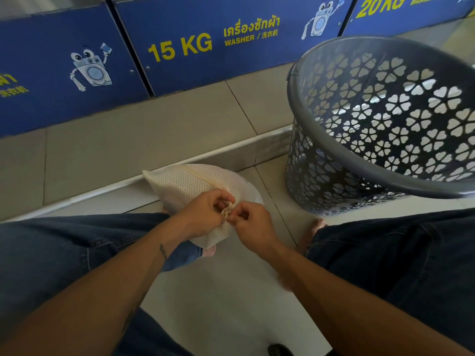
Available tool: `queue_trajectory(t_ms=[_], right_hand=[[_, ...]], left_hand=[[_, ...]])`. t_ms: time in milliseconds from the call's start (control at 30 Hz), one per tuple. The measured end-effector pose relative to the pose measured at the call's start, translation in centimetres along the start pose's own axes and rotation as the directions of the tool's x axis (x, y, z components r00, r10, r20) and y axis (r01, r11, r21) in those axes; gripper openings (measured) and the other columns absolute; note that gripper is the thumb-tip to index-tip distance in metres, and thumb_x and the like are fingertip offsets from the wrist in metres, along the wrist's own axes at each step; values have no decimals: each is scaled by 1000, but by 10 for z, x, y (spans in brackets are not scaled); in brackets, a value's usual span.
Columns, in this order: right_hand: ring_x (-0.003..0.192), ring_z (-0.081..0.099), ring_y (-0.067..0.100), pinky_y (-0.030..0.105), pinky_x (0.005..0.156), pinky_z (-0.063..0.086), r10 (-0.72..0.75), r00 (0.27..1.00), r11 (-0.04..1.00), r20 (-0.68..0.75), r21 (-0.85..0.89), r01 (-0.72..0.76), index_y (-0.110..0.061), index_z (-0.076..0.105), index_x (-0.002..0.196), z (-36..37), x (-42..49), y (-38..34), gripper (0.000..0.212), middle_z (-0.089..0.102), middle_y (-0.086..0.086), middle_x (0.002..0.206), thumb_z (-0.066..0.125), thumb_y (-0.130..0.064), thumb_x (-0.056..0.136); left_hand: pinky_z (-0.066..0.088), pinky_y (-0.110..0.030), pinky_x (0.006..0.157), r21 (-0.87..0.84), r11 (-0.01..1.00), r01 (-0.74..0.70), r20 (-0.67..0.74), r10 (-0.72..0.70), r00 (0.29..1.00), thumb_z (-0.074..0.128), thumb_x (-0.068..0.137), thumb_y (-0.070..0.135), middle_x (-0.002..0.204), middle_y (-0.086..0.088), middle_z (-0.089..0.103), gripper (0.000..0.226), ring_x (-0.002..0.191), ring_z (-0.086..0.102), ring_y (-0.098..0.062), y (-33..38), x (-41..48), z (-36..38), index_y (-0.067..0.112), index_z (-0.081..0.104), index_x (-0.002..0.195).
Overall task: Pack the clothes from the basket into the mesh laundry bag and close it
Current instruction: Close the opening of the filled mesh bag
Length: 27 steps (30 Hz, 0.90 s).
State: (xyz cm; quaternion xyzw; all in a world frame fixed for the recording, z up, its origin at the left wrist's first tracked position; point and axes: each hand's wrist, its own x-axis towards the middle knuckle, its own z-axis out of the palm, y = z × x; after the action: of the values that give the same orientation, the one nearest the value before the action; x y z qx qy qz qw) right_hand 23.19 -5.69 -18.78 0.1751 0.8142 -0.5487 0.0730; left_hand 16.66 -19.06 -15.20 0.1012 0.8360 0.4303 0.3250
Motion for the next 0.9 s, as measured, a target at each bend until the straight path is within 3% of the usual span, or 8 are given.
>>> queue_trajectory(t_ms=[100, 300, 433, 600, 800, 900], right_hand=[[62, 59, -3, 14, 58, 45, 46, 998, 999, 36, 3, -46, -24, 68, 65, -1, -2, 3, 30, 66, -12, 65, 67, 1, 80], [61, 62, -3, 19, 62, 51, 48, 997, 999, 53, 3, -48, -28, 68, 61, -3, -6, 2, 32, 66, -16, 59, 68, -3, 80], [68, 64, 2, 19, 60, 53, -33, 999, 999, 9, -6, 33, -21, 68, 80, -7, -8, -2, 21, 69, -9, 74, 68, 1, 80], [77, 65, 6, 22, 63, 59, -201, 977, 976, 70, -75, 206, -23, 63, 105, -12, -13, -5, 34, 68, -8, 85, 69, 1, 83], [84, 65, 8, 22, 68, 59, -252, 959, 960, 130, -91, 265, -25, 61, 109, -12, -15, -6, 39, 68, -7, 96, 77, -4, 80], [85, 66, 5, 13, 69, 56, -247, 962, 957, 118, -124, 261, -23, 65, 114, -12, -14, -5, 33, 71, -6, 99, 72, -7, 86]], left_hand=[[50, -23, 75, -19, 1000, 24, -62, -25, 998, 59, 82, -3, 83, -2, 65, 28, 80, 61, -14, 0, 2, -1, 14, 66, 103], [55, -33, 75, 31, 999, 40, -185, -34, 982, 71, 78, 12, 76, -4, 70, 14, 74, 66, -17, 0, 8, 0, 25, 68, 84], [51, -28, 71, 58, 998, 30, -240, -16, 971, 69, 79, 12, 75, -2, 69, 16, 75, 65, -16, 1, 9, -2, 27, 66, 82], [54, -32, 74, -30, 998, 61, -229, -67, 971, 68, 81, 10, 80, -8, 70, 15, 76, 66, -19, 2, 7, -6, 25, 67, 85], [54, -37, 75, -119, 989, 92, -211, -116, 971, 67, 81, 7, 74, -8, 68, 13, 70, 64, -19, 4, 5, -10, 19, 68, 86], [53, -35, 72, -107, 991, 85, -216, -107, 970, 67, 81, 6, 71, -7, 67, 13, 66, 62, -17, 5, 4, -10, 19, 67, 86]])
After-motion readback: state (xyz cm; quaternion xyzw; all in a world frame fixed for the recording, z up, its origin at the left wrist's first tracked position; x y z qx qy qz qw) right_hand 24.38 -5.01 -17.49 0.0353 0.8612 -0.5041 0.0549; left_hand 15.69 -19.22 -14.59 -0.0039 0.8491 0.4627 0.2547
